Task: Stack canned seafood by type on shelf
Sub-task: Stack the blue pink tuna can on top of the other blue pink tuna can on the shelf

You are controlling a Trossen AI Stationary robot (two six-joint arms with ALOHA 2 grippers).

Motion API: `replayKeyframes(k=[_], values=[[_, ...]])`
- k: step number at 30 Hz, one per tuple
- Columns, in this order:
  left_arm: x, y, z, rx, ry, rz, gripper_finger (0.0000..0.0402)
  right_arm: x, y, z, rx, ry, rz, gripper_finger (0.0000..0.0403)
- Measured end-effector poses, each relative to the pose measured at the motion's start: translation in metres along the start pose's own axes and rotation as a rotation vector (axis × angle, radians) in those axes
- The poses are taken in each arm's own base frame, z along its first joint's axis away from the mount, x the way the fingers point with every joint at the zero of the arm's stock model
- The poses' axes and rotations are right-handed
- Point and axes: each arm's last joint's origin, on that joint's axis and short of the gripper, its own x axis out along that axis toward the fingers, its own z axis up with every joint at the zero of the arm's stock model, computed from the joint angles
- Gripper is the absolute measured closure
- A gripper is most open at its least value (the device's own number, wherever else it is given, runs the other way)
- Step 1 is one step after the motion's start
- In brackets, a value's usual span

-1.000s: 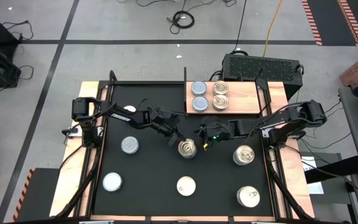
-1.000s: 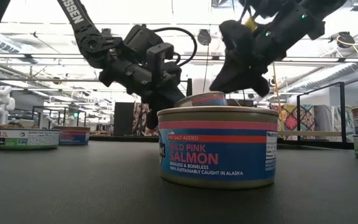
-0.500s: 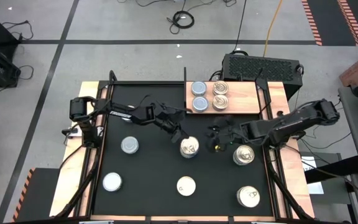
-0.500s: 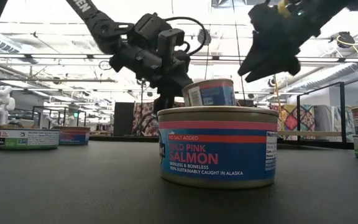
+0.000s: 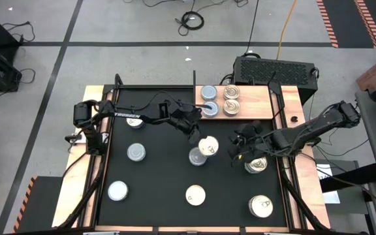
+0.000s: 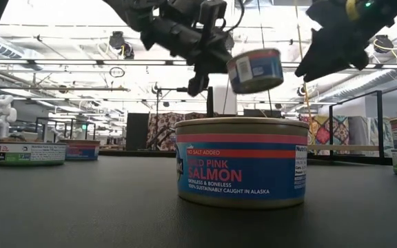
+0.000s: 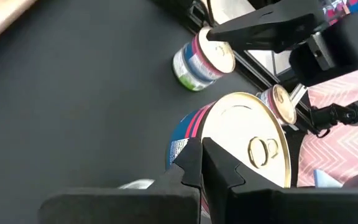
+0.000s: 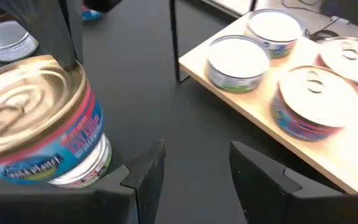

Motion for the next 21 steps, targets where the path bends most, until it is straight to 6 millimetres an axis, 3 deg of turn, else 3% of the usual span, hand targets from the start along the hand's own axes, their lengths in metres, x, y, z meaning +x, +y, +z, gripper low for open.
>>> replayKeyframes(k=[5, 12, 21], values=[[-0.012, -0.015, 0.027, 0.066, -0.04, 0.044, 0.0399, -0.013, -0.007, -0.004, 0.027, -0.052, -0.041, 0.023], [-0.037, -0.028, 0.067, 0.139, -0.143, 0.058, 0.0399, -0.015, -0.009, -0.006, 0.038, -0.049, -0.049, 0.023], [-0.066, 0.005, 0.108, 0.13, -0.272, 0.127, 0.0399, -0.015, -0.009, -0.006, 0.048, -0.049, -0.047, 0.023]])
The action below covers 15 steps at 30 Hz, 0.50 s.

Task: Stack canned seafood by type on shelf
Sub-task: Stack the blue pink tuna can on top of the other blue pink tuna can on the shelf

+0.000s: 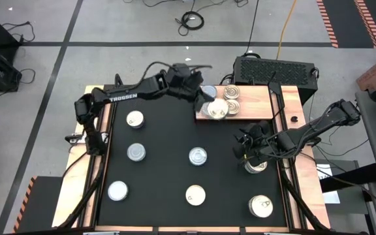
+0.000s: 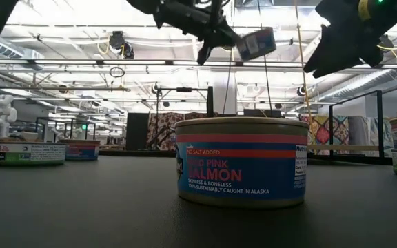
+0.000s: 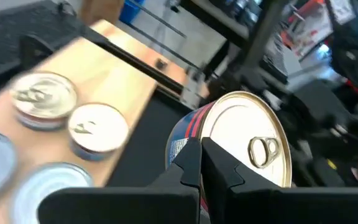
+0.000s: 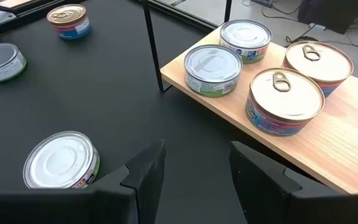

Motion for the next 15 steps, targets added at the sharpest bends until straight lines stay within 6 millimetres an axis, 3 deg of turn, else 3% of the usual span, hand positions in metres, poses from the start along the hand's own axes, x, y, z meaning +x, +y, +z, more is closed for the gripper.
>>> replayKeyframes(k=[7, 15], values=[[0.037, 0.044, 0.017, -0.042, -0.017, -0.028, 0.0399, 0.0, 0.001, 0.0, 0.011, -0.003, 0.009, 0.023], [0.075, 0.085, 0.055, -0.04, -0.12, -0.033, 0.0399, 0.0, 0.0, 0.0, -0.001, 0.005, 0.002, 0.023]])
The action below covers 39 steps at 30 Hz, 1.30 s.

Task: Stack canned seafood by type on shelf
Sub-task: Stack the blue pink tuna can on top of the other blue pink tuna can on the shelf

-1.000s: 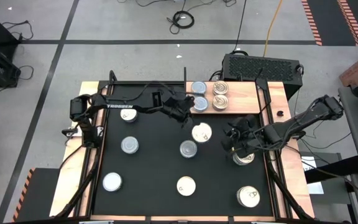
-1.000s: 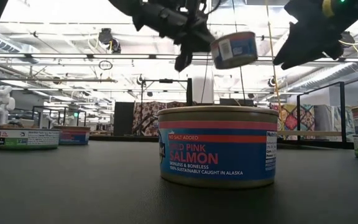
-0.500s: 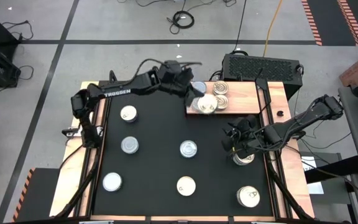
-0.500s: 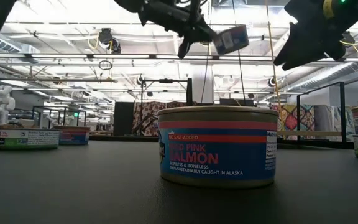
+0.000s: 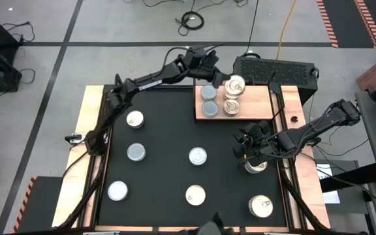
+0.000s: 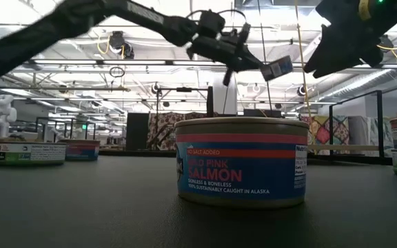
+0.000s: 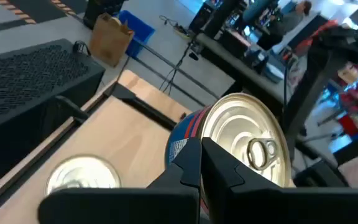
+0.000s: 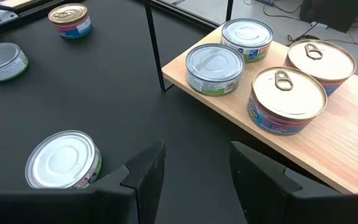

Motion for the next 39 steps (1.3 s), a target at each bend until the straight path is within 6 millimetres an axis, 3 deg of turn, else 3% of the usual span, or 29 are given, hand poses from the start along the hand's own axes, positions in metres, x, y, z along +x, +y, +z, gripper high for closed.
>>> replayKeyframes(k=[5, 16, 30, 39], values=[[0.026, 0.024, -0.004, -0.03, -0.044, -0.055, 0.0399, 0.0, -0.001, 0.0, -0.007, 0.003, -0.006, 0.023], [0.043, 0.057, -0.025, -0.081, -0.042, -0.02, 0.0399, 0.001, -0.003, -0.001, 0.002, 0.009, -0.027, 0.023], [0.043, 0.08, -0.033, -0.092, -0.029, 0.079, 0.0399, 0.001, -0.003, -0.001, 0.024, 0.009, -0.026, 0.023], [0.041, 0.088, -0.041, -0.068, 0.01, 0.234, 0.0399, 0.001, -0.003, -0.001, 0.033, 0.009, -0.027, 0.023]])
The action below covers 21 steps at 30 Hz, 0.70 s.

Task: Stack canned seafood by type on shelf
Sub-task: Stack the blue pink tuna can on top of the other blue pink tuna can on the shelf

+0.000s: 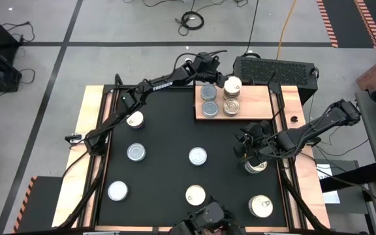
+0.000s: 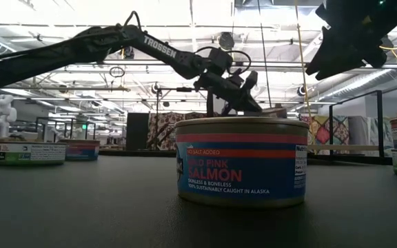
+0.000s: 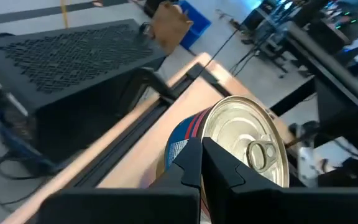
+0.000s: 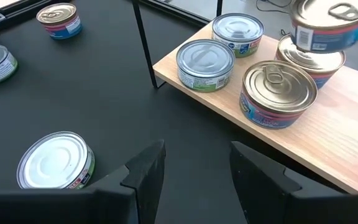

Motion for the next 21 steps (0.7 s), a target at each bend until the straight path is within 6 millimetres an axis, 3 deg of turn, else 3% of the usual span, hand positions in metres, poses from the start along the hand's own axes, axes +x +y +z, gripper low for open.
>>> replayKeyframes(k=[21], values=[[0.013, 0.014, -0.015, -0.016, 0.024, 0.037, 0.0399, 0.0, 0.001, 0.0, 0.008, 0.0, 0.005, 0.023]])
